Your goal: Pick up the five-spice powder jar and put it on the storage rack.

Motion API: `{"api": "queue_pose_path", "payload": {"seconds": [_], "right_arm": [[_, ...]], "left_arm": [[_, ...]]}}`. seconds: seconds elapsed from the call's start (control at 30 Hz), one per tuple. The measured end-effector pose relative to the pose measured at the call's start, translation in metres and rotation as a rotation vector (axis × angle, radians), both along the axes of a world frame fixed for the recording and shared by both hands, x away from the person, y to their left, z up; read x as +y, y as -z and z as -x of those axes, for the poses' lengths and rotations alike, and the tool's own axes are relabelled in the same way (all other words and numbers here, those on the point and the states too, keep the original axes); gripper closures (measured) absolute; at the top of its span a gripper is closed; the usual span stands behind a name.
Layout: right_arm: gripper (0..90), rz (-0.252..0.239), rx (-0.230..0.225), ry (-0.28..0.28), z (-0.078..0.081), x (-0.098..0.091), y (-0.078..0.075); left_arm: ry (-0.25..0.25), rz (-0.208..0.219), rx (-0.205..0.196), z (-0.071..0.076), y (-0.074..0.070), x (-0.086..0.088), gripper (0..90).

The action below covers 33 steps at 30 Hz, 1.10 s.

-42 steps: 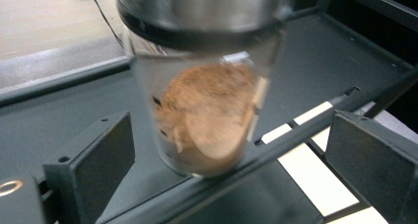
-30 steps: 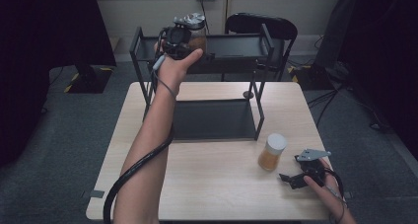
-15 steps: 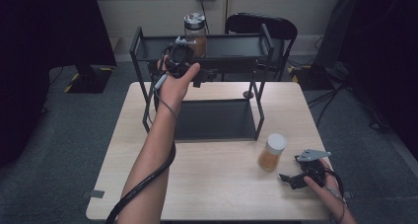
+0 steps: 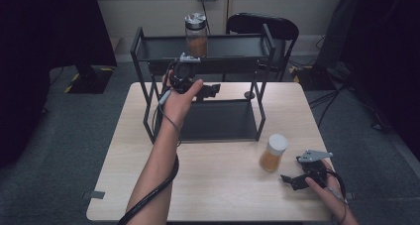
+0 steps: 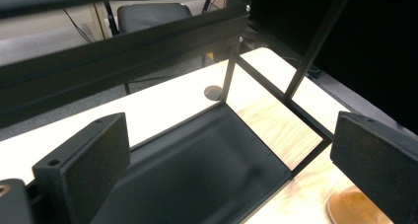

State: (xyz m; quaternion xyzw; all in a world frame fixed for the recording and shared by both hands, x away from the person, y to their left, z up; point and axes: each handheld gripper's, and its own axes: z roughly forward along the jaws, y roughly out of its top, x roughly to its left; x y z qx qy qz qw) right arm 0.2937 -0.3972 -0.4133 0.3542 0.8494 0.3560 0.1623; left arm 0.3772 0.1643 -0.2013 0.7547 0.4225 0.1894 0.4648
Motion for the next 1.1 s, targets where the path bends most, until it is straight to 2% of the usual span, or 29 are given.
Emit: {"api": "queue_pose_path", "payload": {"seconds": [0.4,1.1], "right_arm": [[0.0,-0.001,0.001,0.002,0.001,0.0,0.0],[0.0,-0.001,0.0,0.003,0.001,0.0,0.0]], "left_arm": [[0.024,-0.002,0.013,0.001,0.025,-0.003,1.3],[0.039,0.025,0.049,0.007,0.073,-0.001,1.3]]}}
